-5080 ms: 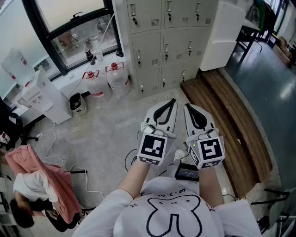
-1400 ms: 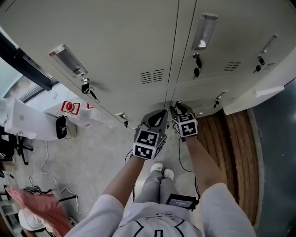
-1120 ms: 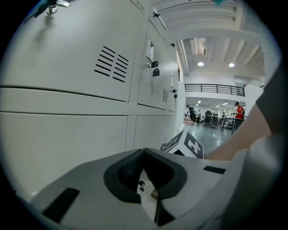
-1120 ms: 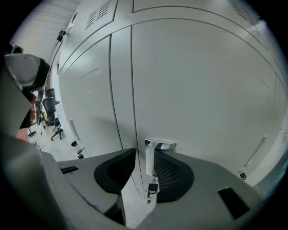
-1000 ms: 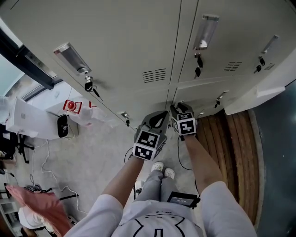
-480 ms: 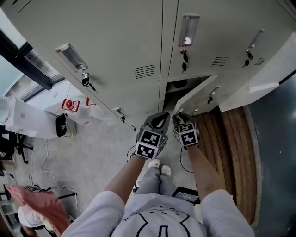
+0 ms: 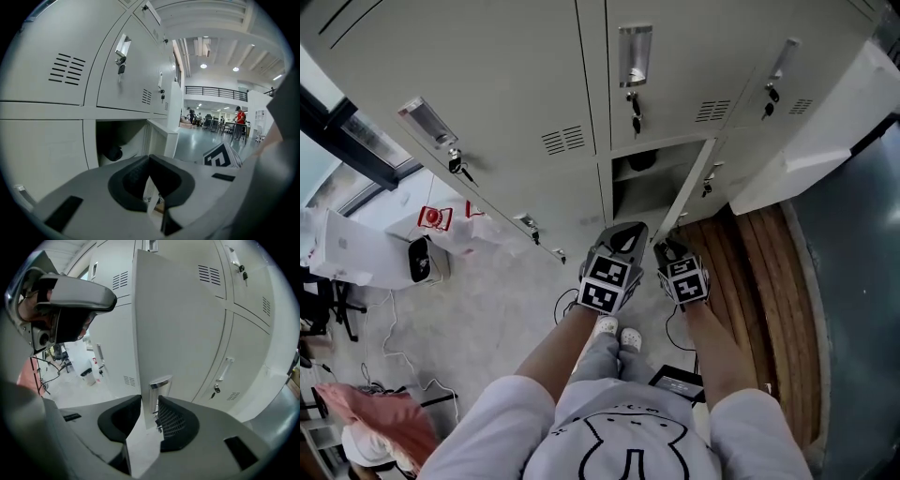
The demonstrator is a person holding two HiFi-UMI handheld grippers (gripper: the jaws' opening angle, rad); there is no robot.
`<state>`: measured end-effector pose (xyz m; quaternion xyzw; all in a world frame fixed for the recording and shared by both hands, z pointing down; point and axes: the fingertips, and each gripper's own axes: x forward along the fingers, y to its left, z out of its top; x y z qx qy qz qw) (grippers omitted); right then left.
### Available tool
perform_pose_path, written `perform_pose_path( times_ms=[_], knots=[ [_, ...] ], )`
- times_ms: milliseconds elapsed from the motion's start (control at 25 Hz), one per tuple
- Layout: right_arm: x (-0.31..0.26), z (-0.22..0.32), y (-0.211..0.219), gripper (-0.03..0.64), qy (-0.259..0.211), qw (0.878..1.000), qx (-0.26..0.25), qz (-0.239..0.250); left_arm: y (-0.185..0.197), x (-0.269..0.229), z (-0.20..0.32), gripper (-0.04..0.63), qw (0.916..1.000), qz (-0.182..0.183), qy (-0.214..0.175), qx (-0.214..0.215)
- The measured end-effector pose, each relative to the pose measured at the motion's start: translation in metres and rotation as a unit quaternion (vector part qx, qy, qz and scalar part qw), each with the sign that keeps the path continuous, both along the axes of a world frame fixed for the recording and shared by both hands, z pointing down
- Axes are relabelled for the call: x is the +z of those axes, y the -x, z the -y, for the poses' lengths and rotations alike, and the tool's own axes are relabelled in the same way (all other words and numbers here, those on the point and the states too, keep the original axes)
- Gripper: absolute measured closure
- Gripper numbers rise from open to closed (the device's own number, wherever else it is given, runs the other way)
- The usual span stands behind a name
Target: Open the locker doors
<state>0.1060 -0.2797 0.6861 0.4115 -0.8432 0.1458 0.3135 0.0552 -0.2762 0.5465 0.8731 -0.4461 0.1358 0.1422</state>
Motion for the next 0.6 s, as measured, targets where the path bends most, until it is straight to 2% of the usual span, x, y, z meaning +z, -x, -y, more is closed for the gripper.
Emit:
perform_pose_path(
  times_ms=[200, 400, 520, 600],
  knots=[
    [0.001, -0.013, -0.03, 0.509, 0.004, 1.0, 0.004, -0.013, -0.022, -0.003, -0.004, 0.595, 0.9998, 0.002, 0.0, 0.02],
    [-0.002, -0.026, -0.059, 0.548, 0.009, 0.999, 0.013, -0.029, -0.04, -0.003, -0.008, 0.595, 0.9992, 0.003, 0.002, 0.039],
    [0.0, -0.03, -0.082, 0.589, 0.01, 0.999, 0.033, -0.041, -0.048, -0.003, -0.008, 0.595, 0.9988, 0.004, 0.003, 0.048],
    [0.003, -0.03, -0.098, 0.592, 0.011, 0.998, 0.05, -0.043, -0.053, -0.002, -0.007, 0.595, 0.9985, 0.006, 0.003, 0.053]
  ],
)
